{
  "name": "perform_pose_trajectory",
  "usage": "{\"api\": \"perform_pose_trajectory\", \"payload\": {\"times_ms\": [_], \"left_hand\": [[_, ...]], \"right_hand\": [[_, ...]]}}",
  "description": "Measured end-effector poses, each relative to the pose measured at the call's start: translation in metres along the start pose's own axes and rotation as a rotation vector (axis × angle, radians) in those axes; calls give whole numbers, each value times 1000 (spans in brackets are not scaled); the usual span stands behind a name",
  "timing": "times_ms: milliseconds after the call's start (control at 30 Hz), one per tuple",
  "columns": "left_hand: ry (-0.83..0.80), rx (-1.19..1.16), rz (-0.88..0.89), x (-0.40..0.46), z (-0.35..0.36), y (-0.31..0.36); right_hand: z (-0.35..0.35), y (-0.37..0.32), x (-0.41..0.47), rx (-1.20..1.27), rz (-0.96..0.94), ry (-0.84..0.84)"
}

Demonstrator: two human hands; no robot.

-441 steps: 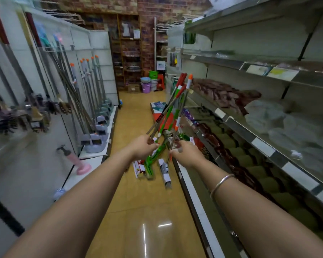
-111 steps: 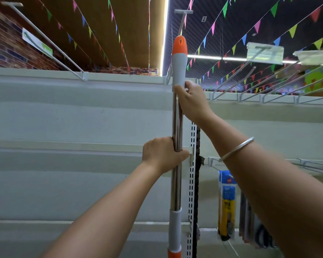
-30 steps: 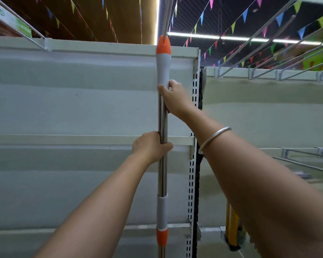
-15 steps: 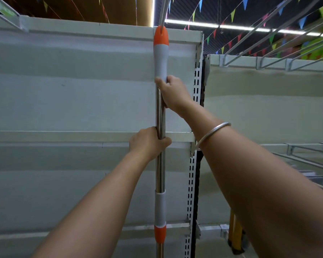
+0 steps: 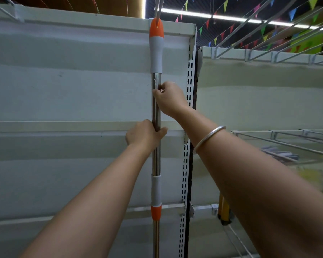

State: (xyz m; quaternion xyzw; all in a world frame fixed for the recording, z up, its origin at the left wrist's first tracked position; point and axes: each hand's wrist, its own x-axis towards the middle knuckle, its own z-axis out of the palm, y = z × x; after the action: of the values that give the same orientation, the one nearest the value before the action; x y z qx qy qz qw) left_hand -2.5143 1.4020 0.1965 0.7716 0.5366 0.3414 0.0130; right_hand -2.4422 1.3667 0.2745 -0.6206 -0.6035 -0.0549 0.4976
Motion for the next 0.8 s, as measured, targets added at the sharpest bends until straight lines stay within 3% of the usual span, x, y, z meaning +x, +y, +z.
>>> {"api": "perform_pose_trajectory", "payload": {"times_ms": [133,300,567,800], "left_hand": [[-16,64,-27,-25,-5,0],[-156,106,-3,-69,1,-2],[-427,97,330,-174,43,41],[-663,-200,357,-277,63,122]], "right_hand": [[-6,0,-32,-34,71,-78],[-9,15,-94,-48,137,-166],[-45,51,-219,-158,276,-177],[-147,102,-332,-265,481,-123]]}}
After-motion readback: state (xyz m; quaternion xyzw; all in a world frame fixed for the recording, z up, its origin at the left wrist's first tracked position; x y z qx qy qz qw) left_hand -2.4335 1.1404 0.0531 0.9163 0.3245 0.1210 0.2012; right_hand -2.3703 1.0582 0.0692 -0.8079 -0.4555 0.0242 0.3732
